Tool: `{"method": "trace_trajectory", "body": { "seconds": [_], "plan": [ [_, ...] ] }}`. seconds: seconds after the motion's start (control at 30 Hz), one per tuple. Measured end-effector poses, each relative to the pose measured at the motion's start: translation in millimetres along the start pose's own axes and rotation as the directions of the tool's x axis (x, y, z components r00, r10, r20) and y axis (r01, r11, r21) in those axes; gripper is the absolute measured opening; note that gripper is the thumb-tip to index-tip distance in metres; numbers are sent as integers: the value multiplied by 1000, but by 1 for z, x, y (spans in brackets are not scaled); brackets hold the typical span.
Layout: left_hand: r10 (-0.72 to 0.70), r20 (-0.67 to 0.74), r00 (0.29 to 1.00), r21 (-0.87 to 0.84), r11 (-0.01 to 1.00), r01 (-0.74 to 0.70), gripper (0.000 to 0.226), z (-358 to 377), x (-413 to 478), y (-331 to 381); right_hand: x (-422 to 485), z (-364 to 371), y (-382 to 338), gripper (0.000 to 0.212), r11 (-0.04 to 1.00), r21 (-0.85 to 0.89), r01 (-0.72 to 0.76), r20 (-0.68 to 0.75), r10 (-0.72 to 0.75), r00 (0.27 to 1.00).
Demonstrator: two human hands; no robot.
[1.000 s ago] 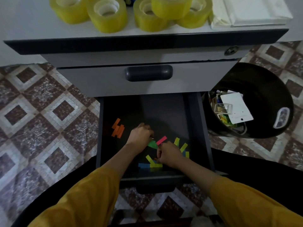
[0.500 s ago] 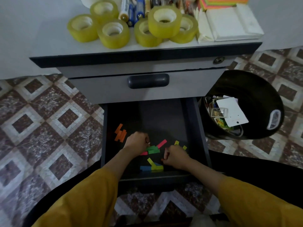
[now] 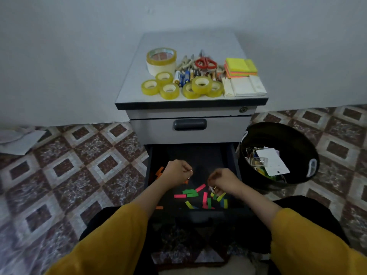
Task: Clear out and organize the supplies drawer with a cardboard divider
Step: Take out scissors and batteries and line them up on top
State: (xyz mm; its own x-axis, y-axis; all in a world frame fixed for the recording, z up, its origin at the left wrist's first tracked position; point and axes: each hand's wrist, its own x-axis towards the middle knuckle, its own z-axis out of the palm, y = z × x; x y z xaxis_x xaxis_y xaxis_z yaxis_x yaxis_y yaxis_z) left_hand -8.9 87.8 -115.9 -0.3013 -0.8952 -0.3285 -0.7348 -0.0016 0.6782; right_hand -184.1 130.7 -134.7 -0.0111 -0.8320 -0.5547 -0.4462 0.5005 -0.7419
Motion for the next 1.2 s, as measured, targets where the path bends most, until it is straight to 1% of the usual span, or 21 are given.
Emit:
{"method": "trace_trajectory", "body": {
  "seconds": [0.17, 0.33, 0.43, 0.53, 0.6, 0.67, 0.8, 0.87, 0.97, 1.13, 1.2],
  "plan": [
    [-28, -51, 998, -152, 988, 20, 2, -11, -22, 23, -29, -21, -14, 9, 989, 135, 62, -19, -60, 998],
    [-4, -57, 998, -312, 950, -14, 11, -24, -30, 51, -45, -37, -36, 18, 957, 254, 139, -56, -129, 990],
    [31, -32, 999, -406, 913, -41, 11, -38, -32, 71, -51, -54, -55, 16, 932, 312, 185, -71, -172, 983],
    [37, -20, 999, -527, 849, -42, 12, -52, -36, 88, -55, -69, -75, 11, 901, 375, 220, -76, -207, 975],
    [69, -23, 997, -564, 823, -70, 13, -64, -37, 100, -58, -81, -93, 12, 878, 401, 260, -92, -243, 966],
    [98, -44, 994, -579, 809, -105, 13, -79, -35, 112, -60, -94, -111, 13, 858, 418, 299, -109, -279, 954],
    [108, -146, 983, -582, 794, -174, 14, -111, -22, 139, -57, -120, -145, 15, 826, 421, 375, -169, -335, 927],
    [107, -188, 976, -556, 808, -195, 9, -127, -12, 151, -53, -131, -162, 14, 822, 400, 404, -205, -350, 914],
    [100, -253, 962, -546, 806, -228, 8, -147, 7, 167, -43, -148, -183, 14, 831, 356, 428, -256, -353, 900],
    [105, -388, 916, -392, 880, -267, 17, -176, 45, 183, -24, -169, -209, 15, 873, 212, 439, -334, -357, 872],
    [84, -422, 903, -338, 909, -243, 13, -186, 60, 184, -13, -173, -218, 14, 884, 169, 437, -346, -362, 865]
  ]
}}
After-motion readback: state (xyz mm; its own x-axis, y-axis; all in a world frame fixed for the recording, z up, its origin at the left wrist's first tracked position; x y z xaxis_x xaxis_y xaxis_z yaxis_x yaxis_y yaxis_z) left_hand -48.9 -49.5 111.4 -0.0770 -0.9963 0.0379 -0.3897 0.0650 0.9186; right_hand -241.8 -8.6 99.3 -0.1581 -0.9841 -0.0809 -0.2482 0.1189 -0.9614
